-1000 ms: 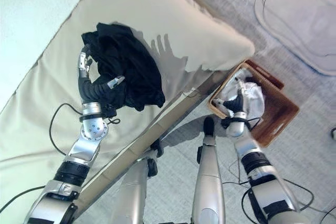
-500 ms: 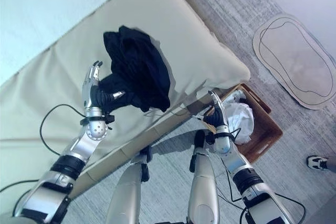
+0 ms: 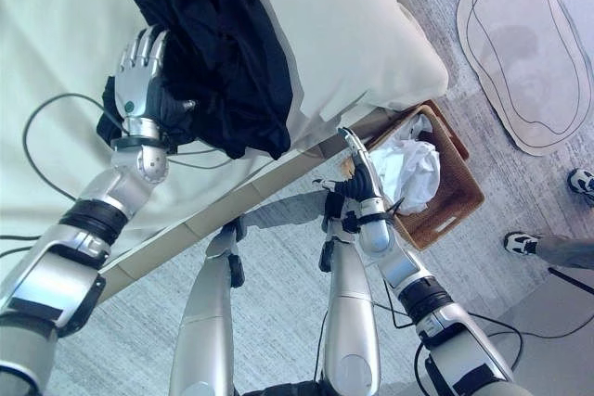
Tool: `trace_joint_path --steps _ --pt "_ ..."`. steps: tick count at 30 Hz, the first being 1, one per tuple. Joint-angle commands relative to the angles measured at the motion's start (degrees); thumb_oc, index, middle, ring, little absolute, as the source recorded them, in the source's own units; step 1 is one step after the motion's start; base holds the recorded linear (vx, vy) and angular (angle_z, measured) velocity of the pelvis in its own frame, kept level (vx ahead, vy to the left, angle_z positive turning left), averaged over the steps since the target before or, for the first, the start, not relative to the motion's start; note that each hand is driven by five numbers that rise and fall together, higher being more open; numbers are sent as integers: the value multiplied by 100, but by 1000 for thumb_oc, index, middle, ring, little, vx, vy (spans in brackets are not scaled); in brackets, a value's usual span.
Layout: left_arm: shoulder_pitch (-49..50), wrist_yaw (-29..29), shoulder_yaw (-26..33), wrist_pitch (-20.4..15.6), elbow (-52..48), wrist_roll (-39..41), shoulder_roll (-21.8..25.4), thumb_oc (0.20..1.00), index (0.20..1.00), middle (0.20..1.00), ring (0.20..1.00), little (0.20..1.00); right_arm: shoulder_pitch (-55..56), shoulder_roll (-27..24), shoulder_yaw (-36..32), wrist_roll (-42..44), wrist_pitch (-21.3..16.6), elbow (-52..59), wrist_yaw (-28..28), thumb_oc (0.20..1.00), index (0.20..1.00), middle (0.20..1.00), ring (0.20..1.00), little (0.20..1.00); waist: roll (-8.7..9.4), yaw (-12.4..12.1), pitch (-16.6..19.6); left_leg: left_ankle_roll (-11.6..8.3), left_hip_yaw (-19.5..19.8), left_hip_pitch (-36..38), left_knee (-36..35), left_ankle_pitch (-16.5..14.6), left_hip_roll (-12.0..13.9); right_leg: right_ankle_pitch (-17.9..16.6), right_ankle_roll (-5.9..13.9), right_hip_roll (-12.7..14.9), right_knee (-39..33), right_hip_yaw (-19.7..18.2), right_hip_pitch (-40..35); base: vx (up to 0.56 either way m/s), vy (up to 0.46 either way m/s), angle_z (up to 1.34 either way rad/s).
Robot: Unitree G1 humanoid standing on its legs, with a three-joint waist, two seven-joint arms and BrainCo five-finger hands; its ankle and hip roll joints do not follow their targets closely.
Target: Pick up clothes into the bucket
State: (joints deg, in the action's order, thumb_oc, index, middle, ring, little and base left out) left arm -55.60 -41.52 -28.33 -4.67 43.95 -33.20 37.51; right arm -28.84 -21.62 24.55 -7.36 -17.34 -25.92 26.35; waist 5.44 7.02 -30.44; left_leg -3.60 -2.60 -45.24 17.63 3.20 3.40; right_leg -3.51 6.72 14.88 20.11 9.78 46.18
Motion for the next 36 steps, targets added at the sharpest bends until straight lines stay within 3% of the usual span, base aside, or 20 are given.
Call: trace_joint_path --steps 1,10,15,16,17,19,21,22,28,30,31,36 --pt "-218 -270 134 37 -263 -450 220 1000 1000 1000 1000 1000 93 -188 -42 -63 -348 525 145 1000 1000 1000 1000 1000 51 51 65 127 -94 -409 713 -517 -148 -276 249 34 -116 -180 173 -19 26 5" --pt "-654 -231 -319 121 -186 -799 140 1000 1000 1000 1000 1000 96 -241 -145 27 -426 632 182 1000 1000 1000 1000 1000 -29 173 65 151 -138 -731 816 -544 -143 -286 268 28 10 -300 555 -1 6 0" --pt "-1197 165 -1029 227 603 -1036 -4 1000 1000 1000 1000 1000 9 -305 -182 16 -437 677 230 1000 1000 1000 1000 1000 -108 314 65 185 -199 -962 924 -570 -127 -305 288 5 87 -453 846 16 36 -7" --pt "-1264 289 -1142 289 820 -1086 -22 1000 1000 1000 1000 1000 3 -321 -175 8 -436 666 226 1000 1000 1000 1000 1000 -143 324 66 152 -165 -891 960 -753 -97 -154 349 -44 158 -510 816 5 34 -7" --pt "-1367 368 -1256 334 1038 -1120 -79 1000 1000 1000 1000 1000 -8 -333 -198 3 -431 674 237 1000 1000 1000 1000 1000 -128 353 65 196 -238 -1006 954 -594 -118 -319 296 -3 104 -499 926 3 32 -8" --pt "-1518 653 -1475 405 1325 -1249 -133 1000 1000 1000 1000 1000 -28 -357 -220 -2 -414 669 227 1000 1000 1000 1000 1000 -177 378 66 162 -200 -975 981 -760 -89 -185 362 -48 158 -572 921 2 22 -10" --pt "-1611 913 -1635 353 1465 -1270 -152 1000 1000 1000 1000 1000 -5 -386 -267 23 -392 669 197 1000 1000 1000 1000 1000 -195 421 65 207 -277 -1110 946 -568 -119 -367 317 -1 107 -557 1058 -34 21 -7" --pt "-1626 981 -1631 343 1473 -1237 -155 200 200 200 200 200 11 -384 -278 37 -381 670 163 1000 1000 1000 1000 1000 -216 425 65 210 -296 -1131 954 -568 -116 -369 320 -3 122 -572 1093 0 0 0" --pt "-1359 1197 -1495 212 1439 -1188 -122 200 200 200 200 200 104 -365 -429 54 -321 541 119 1000 1000 1000 1000 1000 -291 391 65 211 -311 -1044 928 -556 -104 -345 323 9 150 -564 1042 15 -4 1" --pt "-1216 1174 -1410 213 1403 -1203 -125 200 200 200 200 200 114 -354 -440 45 -321 499 120 1000 1000 1000 1000 1000 -320 357 68 166 -266 -868 923 -734 -83 -174 382 -33 205 -598 902 38 -6 0" --pt "-1146 1171 -1381 212 1382 -1221 -133 200 200 200 200 200 121 -350 -449 28 -319 472 128 1000 1000 1000 1000 1000 -308 360 65 201 -324 -880 894 -571 -107 -319 324 4 155 -548 900 -70 -11 -2" --pt "-676 1122 -1123 141 1134 -1143 -128 200 200 200 200 200 135 -283 -446 37 -304 351 122 1000 1000 1000 1000 1000 -330 274 114 176 -307 -433 723 -539 -122 -296 323 4 91 -471 467 -15 -2 0"
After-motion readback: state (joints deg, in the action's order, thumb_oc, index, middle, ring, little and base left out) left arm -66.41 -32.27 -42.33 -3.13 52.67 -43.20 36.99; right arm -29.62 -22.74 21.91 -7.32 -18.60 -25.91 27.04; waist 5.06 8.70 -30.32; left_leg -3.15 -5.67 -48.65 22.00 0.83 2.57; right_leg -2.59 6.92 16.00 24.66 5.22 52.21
